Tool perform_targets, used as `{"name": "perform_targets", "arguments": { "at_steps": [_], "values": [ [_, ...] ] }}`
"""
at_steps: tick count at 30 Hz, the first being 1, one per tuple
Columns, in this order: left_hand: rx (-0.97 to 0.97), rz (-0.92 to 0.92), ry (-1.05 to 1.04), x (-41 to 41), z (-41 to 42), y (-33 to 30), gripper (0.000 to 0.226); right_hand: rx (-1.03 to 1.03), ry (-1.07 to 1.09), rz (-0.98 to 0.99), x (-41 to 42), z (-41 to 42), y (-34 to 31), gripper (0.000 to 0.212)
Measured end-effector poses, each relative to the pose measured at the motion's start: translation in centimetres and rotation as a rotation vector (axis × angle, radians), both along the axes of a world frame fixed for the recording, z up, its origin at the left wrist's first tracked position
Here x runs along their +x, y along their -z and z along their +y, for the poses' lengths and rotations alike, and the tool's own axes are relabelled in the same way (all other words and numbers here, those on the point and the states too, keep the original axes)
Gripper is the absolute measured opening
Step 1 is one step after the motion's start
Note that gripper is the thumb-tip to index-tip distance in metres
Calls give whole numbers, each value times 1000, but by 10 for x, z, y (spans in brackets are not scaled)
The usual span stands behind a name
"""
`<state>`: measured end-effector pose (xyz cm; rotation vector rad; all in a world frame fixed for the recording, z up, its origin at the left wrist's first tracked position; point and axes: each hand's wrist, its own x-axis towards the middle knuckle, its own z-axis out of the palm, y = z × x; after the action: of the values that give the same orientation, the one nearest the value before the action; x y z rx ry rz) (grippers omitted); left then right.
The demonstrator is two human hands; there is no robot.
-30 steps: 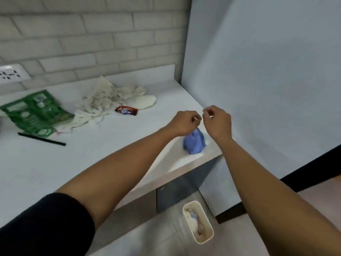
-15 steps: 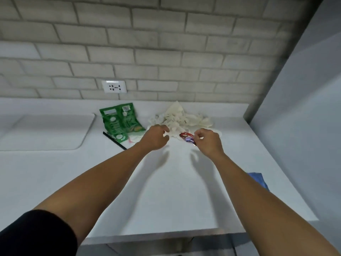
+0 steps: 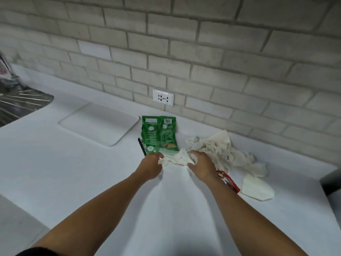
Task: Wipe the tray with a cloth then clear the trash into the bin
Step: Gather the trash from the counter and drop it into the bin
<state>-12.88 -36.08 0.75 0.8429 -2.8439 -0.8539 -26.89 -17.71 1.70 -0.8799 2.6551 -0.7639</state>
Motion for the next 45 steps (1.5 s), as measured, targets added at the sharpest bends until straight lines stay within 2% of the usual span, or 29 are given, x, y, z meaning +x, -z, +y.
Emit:
{"name": "perform_targets", "arguments": {
  "at_steps": [6, 11, 14, 17, 23, 28, 32, 34, 37, 39, 41, 43, 45],
  "values": [
    [20, 31, -33, 9, 2, 12, 39, 185, -150, 157, 4, -37, 21, 64],
    [10, 47, -58, 12, -6, 18, 40, 240, -157, 181, -2, -51, 37, 44],
    [4, 46, -72, 10, -6, 20, 41, 142, -108, 137, -11, -50, 34, 32],
    [10, 39, -60, 0, -1, 21, 44, -69, -62, 20, -22, -43, 19, 21],
    [3, 67, 11, -30, 25, 14, 60, -230, 32, -69, -39, -16, -15, 22],
    [23, 77, 40, -54, 46, 13, 50, -380, 192, -135, -48, 10, -27, 16],
    [35, 81, 156, -69, 64, 9, 65, -489, 293, -204, -61, 27, -33, 12],
    [-2, 50, 209, -76, 75, 10, 69, -523, 330, -205, -69, 33, -34, 17],
    [-96, -92, 246, -84, 88, 15, 74, -564, 374, -179, -75, 40, -37, 20],
    [-134, -199, 237, -86, 90, 17, 67, -603, 400, -169, -78, 44, -40, 18],
    [-137, -231, 230, -85, 90, 18, 45, -640, 417, -164, -78, 47, -42, 20],
    [-131, -204, 216, -83, 89, 16, 28, -671, 446, -155, -76, 49, -44, 24],
    [-100, -142, 189, -81, 86, 10, 28, -702, 471, -168, -71, 49, -48, 24]
  ]
}}
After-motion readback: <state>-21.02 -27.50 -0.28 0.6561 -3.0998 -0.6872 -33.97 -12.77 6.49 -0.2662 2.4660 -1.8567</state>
